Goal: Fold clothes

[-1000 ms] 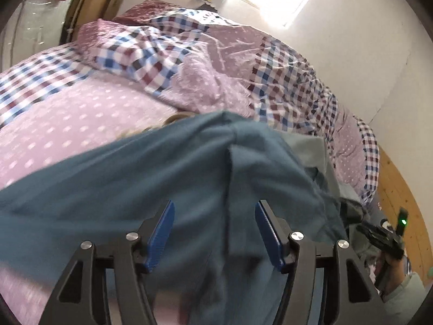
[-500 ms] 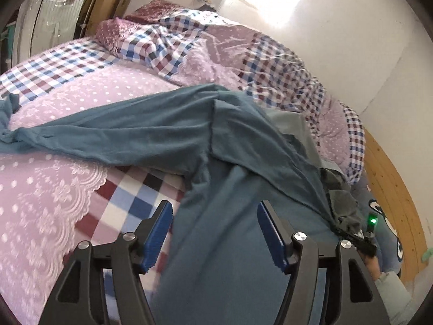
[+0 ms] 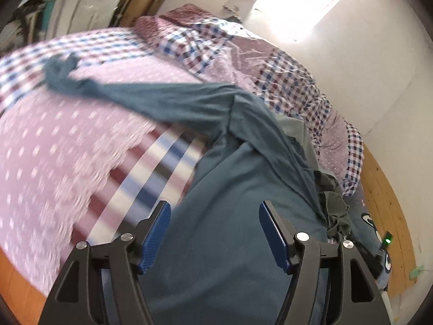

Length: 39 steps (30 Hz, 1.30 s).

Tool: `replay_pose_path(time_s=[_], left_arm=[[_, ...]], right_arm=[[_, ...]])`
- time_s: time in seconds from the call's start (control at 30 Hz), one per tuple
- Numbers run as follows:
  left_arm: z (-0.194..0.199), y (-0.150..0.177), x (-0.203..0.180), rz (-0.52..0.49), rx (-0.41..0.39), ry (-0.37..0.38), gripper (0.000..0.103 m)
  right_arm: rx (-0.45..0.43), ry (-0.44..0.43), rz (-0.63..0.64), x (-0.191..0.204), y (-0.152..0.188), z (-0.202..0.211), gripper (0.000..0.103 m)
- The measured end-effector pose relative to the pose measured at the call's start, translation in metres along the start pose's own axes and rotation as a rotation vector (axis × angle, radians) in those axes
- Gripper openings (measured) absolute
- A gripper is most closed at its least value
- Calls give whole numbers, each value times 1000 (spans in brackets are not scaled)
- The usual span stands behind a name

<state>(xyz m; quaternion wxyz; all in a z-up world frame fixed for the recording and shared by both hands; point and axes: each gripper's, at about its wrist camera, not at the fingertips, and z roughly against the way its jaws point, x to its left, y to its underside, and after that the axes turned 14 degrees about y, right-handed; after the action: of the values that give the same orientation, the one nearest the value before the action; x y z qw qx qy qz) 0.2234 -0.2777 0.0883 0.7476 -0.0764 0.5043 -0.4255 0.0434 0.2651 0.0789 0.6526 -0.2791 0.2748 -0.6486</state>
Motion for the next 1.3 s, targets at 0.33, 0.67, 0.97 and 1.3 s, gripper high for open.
replay_pose_path(time_s=[0.33,0.67,0.97,1.3], left_arm=[[58,65,69,329,-77,-23,77],[73,108,89,374,-29,-167,77],[52,119,99,362,106,-165,77],[44,127,118,468,140,-107,77]], right_arm=[[-59,-115,139,61,66,78,58],[-99,-193,342,132,121,123,60],[-130,-236,504,177,158,146,61],[-134,-274,636,218,192,158,64]])
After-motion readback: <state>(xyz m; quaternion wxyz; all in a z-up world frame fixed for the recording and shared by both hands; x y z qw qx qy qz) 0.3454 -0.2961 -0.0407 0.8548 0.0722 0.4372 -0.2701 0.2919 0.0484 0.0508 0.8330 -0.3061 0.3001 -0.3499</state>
